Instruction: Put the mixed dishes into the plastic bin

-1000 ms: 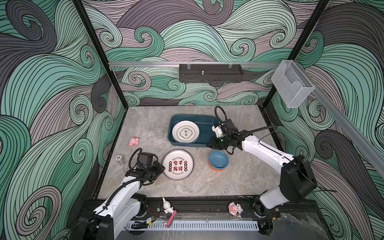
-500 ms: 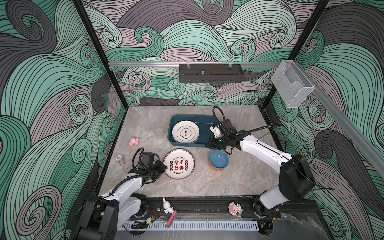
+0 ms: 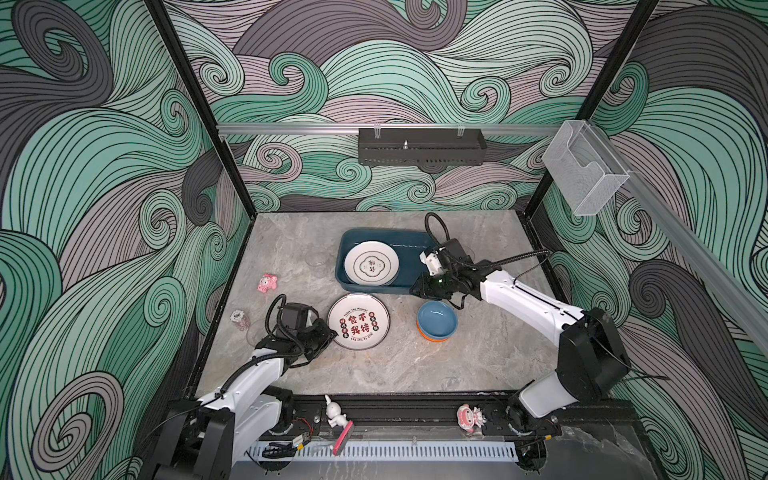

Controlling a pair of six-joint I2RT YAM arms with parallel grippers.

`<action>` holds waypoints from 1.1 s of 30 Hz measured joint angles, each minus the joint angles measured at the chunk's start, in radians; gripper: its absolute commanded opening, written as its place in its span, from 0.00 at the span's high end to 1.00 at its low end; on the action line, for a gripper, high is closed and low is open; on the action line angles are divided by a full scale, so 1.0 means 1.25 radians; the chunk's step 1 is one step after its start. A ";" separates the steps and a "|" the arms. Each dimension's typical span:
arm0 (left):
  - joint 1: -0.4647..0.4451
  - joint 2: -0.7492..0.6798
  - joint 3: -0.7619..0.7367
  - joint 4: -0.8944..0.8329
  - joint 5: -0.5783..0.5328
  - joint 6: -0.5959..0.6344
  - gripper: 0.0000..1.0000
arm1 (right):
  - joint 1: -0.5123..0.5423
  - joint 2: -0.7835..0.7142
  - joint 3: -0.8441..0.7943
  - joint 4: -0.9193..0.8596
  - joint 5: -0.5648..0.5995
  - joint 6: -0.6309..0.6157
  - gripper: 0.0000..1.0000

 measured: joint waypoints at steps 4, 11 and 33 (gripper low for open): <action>0.000 -0.089 0.013 -0.088 -0.006 0.008 1.00 | 0.000 0.000 0.000 0.000 0.000 0.000 0.73; 0.000 -0.209 0.015 -0.197 -0.009 0.011 1.00 | 0.002 0.000 0.000 0.000 -0.001 0.001 0.73; 0.000 -0.255 0.137 -0.195 0.075 -0.026 1.00 | 0.005 0.011 0.015 0.043 -0.100 0.050 0.65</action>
